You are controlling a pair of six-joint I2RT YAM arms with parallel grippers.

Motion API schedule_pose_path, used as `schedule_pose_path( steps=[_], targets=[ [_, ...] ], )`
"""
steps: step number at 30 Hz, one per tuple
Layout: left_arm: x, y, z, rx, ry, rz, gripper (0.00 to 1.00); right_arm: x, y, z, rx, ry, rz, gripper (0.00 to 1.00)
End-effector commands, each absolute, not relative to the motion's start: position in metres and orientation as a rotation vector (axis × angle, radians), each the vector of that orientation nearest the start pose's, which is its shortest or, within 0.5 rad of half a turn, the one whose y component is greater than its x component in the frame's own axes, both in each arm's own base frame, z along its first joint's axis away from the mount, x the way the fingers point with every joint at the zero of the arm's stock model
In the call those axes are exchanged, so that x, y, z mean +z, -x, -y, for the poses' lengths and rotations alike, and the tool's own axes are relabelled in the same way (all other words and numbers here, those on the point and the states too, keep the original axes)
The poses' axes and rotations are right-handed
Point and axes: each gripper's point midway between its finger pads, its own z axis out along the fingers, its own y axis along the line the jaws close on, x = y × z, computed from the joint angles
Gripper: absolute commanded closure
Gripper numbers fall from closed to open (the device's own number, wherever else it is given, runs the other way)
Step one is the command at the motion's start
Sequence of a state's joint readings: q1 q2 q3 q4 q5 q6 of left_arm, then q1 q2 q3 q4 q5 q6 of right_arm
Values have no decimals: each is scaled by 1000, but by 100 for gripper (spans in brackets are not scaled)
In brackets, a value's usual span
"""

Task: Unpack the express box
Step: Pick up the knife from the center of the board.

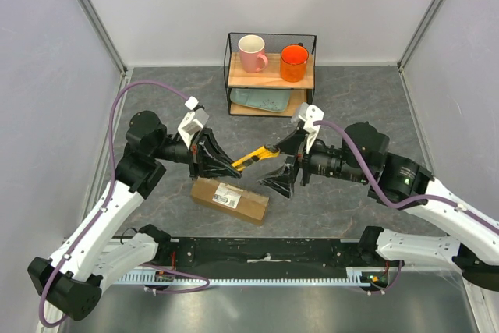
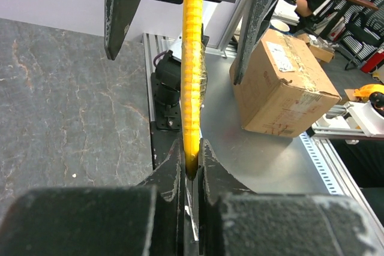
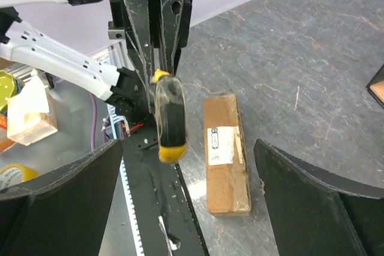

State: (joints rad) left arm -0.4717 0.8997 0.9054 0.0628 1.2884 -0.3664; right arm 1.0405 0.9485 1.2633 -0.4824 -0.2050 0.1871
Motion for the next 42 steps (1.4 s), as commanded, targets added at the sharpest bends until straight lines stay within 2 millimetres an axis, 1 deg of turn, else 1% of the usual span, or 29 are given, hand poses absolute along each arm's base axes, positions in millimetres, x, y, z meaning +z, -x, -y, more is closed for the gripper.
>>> schedule_pose_path(
  steps=[1, 3, 4, 5, 7, 13, 16, 18, 19, 21, 22, 23, 24, 25, 26, 27, 28, 29, 30, 31, 32, 33, 34, 36, 37, 38, 39, 40, 42],
  targets=[
    [362, -101, 247, -1588, -1229, -1294, 98, 429, -118, -308, 1192, 849, -1416, 2],
    [361, -102, 247, -1584, -1224, -1298, 98, 428, -119, -313, 1221, 826, -1408, 4],
    [361, -103, 247, -1580, -1216, -1300, 98, 434, -121, -318, 1241, 810, -1376, 5],
    [361, -104, 248, -1578, -1210, -1305, 98, 427, -124, -322, 1247, 797, -1387, 7],
    [362, -105, 248, -1570, -1207, -1300, 98, 432, -127, -328, 1281, 763, -1360, 11],
    [362, -106, 248, -1562, -1198, -1301, 98, 418, -131, -349, 1339, 755, -1391, 23],
    [361, -105, 247, -1560, -1195, -1304, 98, 417, -132, -352, 1348, 745, -1385, 29],
    [360, -105, 247, -1560, -1193, -1308, 98, 417, -133, -352, 1351, 738, -1378, 36],
    [360, -105, 247, -1558, -1192, -1307, 98, 417, -134, -353, 1353, 734, -1378, 45],
    [358, -105, 247, -1558, -1188, -1311, 98, 416, -135, -354, 1353, 734, -1381, 55],
    [359, -105, 247, -1555, -1188, -1309, 98, 415, -135, -354, 1356, 732, -1386, 65],
    [358, -105, 247, -1555, -1187, -1314, 98, 414, -135, -354, 1355, 731, -1389, 70],
    [358, -106, 247, -1549, -1183, -1318, 95, 412, -136, -352, 1346, 724, -1401, 75],
    [356, -109, 247, -1520, -1196, -1304, 88, 411, -137, -351, 1335, 717, -1411, 86],
    [354, -108, 246, -1517, -1194, -1343, 79, 410, -139, -350, 1318, 716, -1417, 91],
    [351, -111, 245, -1490, -1194, -1362, 57, 406, -140, -346, 1296, 714, -1443, 96],
    [354, -116, 245, -1387, -1253, -1283, 46, 406, -145, -341, 1261, 688, -1458, 99],
    [338, -115, 241, -1379, -1249, -1376, 33, 394, -147, -337, 1217, 700, -1504, 100],
    [328, -125, 240, -1302, -1261, -1393, 12, 396, -148, -328, 1190, 683, -1509, 100],
    [320, -132, 238, -1194, -1333, -1327, 3, 392, -153, -321, 1140, 655, -1531, 100],
    [303, -132, 234, -1176, -1346, -1399, 1, 380, -156, -313, 1089, 658, -1577, 100],
    [291, -143, 232, -1109, -1357, -1436, 1, 383, -154, -303, 1070, 643, -1574, 100],
    [279, -148, 230, -1036, -1418, -1405, 1, 379, -157, -295, 1035, 623, -1590, 100],
    [250, -158, 223, -944, -1512, -1442, 1, 376, -153, -277, 1003, 606, -1606, 100],
    [244, -160, 221, -923, -1553, -1439, 1, 372, -152, -272, 991, 600, -1614, 100],
    [237, -160, 220, -915, -1598, -1438, 1, 372, -151, -261, 971, 578, -1620, 100],
    [224, -154, 214, -913, -1678, -1438, 1, 371, -150, -257, 963, 571, -1626, 100],
    [216, -157, 215, -935, -1721, -1463, 1, 368, -149, -253, 956, 568, -1634, 100],
    [201, -144, 205, -976, -1853, -1459, 1, 366, -147, -245, 945, 551, -1647, 100]
  ],
)
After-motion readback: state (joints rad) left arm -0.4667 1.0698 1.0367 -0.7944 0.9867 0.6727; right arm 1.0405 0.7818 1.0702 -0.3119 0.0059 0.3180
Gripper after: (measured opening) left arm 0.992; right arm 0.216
